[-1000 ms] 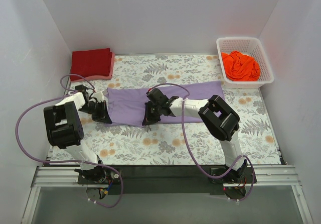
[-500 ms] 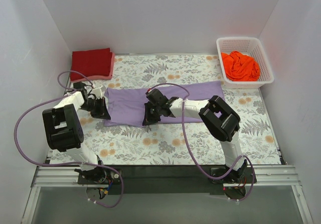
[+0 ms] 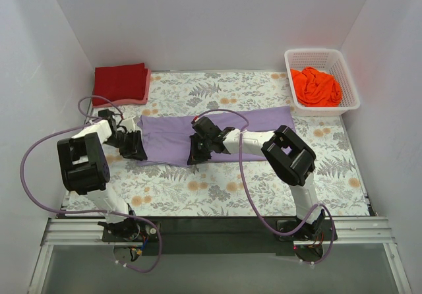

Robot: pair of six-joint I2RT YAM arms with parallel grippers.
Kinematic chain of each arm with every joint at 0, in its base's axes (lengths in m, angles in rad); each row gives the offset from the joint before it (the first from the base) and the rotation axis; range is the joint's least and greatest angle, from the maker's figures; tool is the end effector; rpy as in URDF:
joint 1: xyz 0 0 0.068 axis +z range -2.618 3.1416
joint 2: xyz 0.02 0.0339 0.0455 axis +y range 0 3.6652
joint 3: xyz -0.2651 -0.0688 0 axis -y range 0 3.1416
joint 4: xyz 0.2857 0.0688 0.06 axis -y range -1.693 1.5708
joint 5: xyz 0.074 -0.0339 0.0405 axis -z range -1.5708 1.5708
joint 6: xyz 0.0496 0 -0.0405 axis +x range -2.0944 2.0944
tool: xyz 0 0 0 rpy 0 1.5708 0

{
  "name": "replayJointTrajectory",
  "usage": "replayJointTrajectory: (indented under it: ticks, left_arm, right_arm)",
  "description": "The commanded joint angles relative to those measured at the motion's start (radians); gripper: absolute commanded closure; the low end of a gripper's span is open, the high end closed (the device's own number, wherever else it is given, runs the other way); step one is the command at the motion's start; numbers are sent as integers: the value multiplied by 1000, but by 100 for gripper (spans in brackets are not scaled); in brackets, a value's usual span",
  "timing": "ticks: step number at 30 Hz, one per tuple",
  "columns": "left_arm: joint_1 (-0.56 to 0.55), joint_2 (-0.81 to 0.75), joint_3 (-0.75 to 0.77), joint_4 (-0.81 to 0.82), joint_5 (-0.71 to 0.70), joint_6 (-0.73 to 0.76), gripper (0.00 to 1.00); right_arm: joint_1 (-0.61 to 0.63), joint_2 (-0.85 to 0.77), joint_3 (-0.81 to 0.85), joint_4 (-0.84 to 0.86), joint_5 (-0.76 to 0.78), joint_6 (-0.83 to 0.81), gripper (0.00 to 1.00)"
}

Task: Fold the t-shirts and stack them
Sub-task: Fold the tshirt

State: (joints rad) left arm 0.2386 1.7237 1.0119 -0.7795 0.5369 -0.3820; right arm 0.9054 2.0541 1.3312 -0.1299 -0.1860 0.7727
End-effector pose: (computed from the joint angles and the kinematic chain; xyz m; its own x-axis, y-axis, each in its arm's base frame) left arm 0.3219 0.0522 0.1181 -0.8378 -0.5334 0.1164 -0.5129 0.6959 -0.5027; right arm 0.2878 0.3816 0.1118 -0.9250 -0.0675 -0.3738 -0.2828 0.7795 0.5590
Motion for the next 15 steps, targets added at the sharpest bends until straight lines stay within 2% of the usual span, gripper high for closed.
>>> replayJointTrajectory:
  ticks: [1, 9, 15]
  left_arm:
    - [-5, 11, -9, 19, 1, 3, 69]
    - [-16, -4, 1, 16, 41, 3, 70]
    - [-30, -15, 10, -1, 57, 2, 75]
  right_arm:
    - [0, 1, -27, -89, 65, -38, 99]
    - [-5, 15, -26, -89, 59, -36, 99]
    - [-7, 17, -27, -89, 57, -35, 99]
